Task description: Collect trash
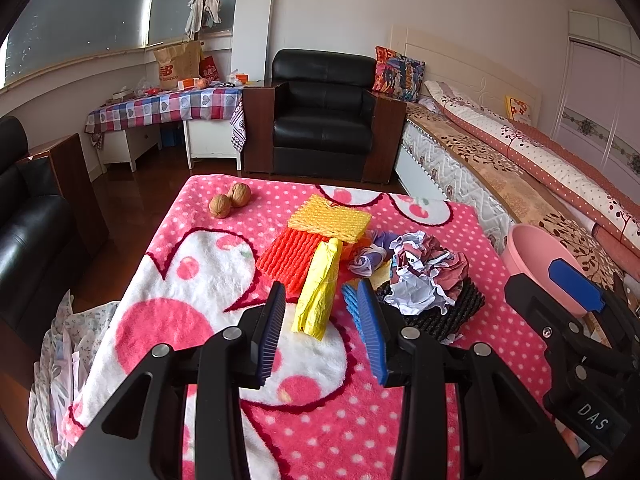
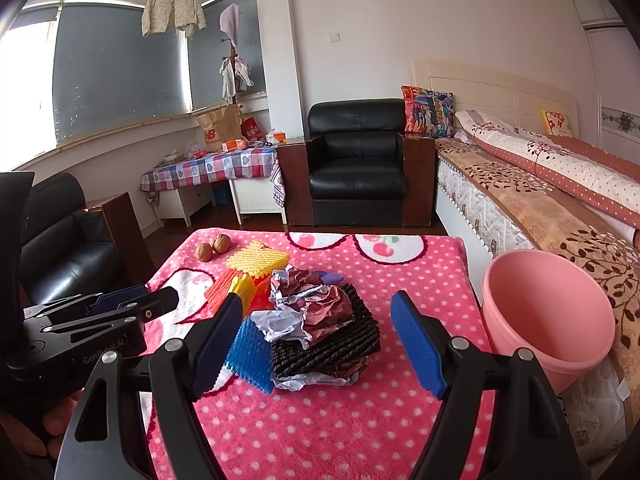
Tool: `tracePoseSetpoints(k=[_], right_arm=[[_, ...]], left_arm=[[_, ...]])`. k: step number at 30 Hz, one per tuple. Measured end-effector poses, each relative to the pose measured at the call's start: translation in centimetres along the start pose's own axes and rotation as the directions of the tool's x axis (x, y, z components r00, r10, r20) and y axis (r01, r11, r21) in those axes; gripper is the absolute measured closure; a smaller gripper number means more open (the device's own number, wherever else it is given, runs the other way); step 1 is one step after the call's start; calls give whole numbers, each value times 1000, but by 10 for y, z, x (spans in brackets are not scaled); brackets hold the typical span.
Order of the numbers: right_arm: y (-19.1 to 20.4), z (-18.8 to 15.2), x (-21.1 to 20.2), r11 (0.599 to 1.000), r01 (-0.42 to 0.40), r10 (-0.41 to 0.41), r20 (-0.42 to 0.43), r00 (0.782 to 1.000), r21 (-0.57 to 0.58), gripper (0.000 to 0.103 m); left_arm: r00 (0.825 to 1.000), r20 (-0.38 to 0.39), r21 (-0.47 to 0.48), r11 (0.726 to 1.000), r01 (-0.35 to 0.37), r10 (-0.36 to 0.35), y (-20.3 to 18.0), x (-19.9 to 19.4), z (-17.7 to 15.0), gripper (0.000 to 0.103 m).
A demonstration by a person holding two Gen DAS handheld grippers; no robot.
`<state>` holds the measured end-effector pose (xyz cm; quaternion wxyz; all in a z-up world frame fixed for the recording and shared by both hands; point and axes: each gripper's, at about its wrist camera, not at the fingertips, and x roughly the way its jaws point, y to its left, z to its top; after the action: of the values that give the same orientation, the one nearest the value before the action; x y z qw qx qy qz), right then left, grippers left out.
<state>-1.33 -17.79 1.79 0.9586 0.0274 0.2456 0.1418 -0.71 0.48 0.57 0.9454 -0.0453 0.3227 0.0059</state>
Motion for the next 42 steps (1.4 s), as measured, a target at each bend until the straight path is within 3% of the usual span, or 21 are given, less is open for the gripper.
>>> tracePoseSetpoints(k=[24, 38, 42], right_arm=[[-1, -3, 9, 1000, -4, 4, -20, 1000, 9, 29], [-14, -13, 38, 999, -5, 10, -101, 995, 49, 33], [-16, -12, 44, 999, -11, 17, -108, 994, 52, 34]], left_arm=[[1000, -8, 3, 1000, 25, -25, -5, 5, -3, 65], [988, -46, -35, 989, 145, -146, 30, 23, -11, 65], [987, -71, -18, 990, 140, -141, 28, 36, -8, 65]])
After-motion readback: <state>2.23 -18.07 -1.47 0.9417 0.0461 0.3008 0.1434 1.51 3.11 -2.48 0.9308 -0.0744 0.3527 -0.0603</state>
